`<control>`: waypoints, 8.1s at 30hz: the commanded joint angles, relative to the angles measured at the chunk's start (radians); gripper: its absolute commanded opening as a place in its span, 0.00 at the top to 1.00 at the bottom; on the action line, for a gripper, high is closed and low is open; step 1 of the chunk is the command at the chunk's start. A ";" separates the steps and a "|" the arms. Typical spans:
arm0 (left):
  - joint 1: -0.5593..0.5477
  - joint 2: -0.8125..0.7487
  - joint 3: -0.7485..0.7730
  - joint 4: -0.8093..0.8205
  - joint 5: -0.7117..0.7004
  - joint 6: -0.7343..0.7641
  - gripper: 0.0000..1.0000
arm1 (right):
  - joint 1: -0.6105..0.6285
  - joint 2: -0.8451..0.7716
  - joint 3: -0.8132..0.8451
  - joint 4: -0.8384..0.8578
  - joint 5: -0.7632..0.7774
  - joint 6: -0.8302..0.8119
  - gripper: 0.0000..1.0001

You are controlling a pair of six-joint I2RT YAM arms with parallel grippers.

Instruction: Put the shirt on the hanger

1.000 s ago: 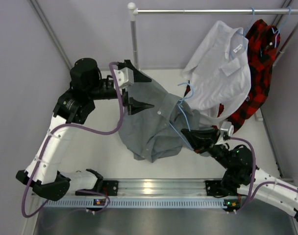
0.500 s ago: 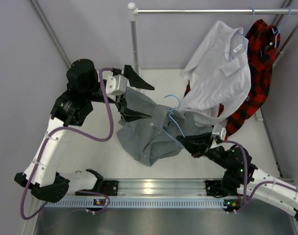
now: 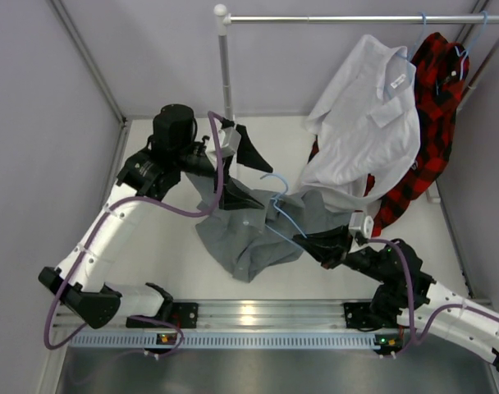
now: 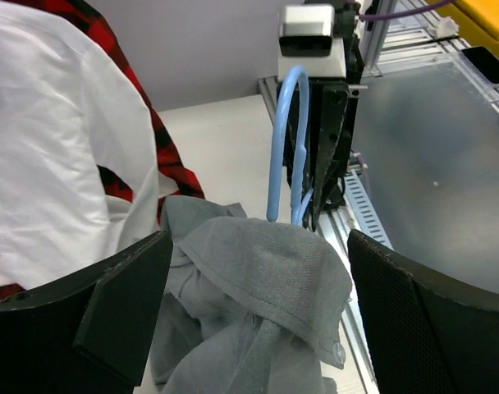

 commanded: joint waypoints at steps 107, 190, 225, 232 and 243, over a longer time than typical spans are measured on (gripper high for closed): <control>-0.025 -0.418 -0.350 0.194 -0.859 -0.314 1.00 | -0.279 0.620 0.129 0.161 0.024 0.322 1.00; -0.050 -0.524 -0.363 0.217 -0.856 -0.452 1.00 | 0.137 0.522 0.642 -0.382 0.314 0.310 0.41; -0.051 -0.353 -0.444 0.286 -0.321 -0.387 1.00 | -0.209 0.745 1.105 -0.769 -0.427 -0.078 0.38; -0.051 -0.372 -0.455 0.320 -0.246 -0.387 1.00 | -0.252 0.766 1.091 -0.683 -0.504 -0.034 0.49; -0.050 -0.375 -0.459 0.323 -0.240 -0.383 1.00 | -0.266 0.795 1.080 -0.573 -0.594 0.046 0.78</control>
